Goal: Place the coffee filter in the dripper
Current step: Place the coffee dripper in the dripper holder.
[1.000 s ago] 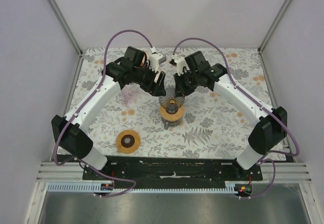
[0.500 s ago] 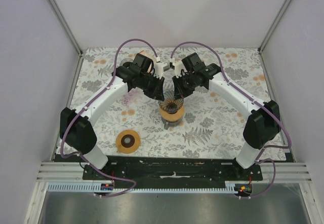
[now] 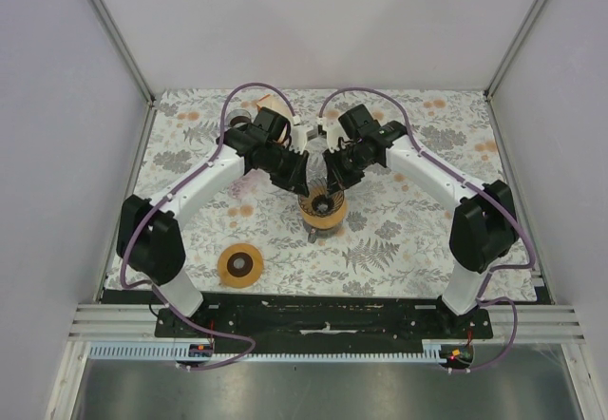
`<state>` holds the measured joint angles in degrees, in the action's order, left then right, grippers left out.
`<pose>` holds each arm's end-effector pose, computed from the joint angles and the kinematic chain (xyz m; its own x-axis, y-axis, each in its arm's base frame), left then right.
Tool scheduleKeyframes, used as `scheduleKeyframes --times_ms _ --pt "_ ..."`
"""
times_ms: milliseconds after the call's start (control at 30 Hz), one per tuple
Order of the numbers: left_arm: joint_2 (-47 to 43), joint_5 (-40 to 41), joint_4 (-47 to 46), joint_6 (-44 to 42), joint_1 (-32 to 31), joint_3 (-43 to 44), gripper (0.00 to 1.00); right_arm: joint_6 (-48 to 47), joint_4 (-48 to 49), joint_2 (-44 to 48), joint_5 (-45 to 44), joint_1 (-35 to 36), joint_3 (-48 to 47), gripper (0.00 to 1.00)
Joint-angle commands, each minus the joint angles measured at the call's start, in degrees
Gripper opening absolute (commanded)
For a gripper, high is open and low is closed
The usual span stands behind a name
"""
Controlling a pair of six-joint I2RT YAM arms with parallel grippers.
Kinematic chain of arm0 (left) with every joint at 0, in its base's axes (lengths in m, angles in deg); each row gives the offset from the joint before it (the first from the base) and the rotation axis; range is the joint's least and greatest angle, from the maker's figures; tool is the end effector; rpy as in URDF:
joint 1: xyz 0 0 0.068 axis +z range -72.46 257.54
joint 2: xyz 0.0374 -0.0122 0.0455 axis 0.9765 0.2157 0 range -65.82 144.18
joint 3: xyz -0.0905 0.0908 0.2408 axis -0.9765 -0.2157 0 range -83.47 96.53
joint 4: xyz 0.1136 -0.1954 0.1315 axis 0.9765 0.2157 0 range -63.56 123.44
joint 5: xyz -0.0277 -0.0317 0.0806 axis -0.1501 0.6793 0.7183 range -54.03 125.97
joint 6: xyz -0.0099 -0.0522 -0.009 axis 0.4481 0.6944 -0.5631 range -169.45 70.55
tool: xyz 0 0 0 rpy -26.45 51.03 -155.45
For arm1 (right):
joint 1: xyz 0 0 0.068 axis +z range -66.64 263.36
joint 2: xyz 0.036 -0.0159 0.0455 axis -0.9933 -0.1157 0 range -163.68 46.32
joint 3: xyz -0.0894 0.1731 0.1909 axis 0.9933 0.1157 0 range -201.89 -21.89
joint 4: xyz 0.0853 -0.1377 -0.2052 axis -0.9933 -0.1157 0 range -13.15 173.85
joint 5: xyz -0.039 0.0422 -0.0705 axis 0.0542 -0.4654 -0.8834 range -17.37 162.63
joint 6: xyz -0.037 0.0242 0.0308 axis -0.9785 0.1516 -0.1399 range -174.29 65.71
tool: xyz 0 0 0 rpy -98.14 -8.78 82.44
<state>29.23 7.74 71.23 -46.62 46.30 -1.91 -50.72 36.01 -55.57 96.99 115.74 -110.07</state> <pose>0.2913 -0.1964 0.2881 -0.7594 0.4099 -0.5052 0.6329 0.6453 -0.4278 0.3108 0.2145 0.2784 -0.7817 -0.4287 -0.4529 -0.6064 0.6920 0.3917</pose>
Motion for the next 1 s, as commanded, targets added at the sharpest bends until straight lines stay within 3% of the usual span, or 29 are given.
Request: scheduleKeyframes --times_ms 0,733,967 --pt "1.81 -3.33 -0.76 -1.69 -1.19 0.18 0.02 -0.23 0.55 -1.64 -2.56 -0.65 0.99 0.0" --pt "8.84 1.68 -3.31 -9.16 -1.28 -7.47 0.02 1.52 11.09 -4.73 -9.77 -0.56 10.66 0.0" --pt "5.77 1.78 -0.95 -9.69 -1.28 -2.56 0.04 1.0 9.87 -2.18 -6.44 -0.48 9.0 0.02"
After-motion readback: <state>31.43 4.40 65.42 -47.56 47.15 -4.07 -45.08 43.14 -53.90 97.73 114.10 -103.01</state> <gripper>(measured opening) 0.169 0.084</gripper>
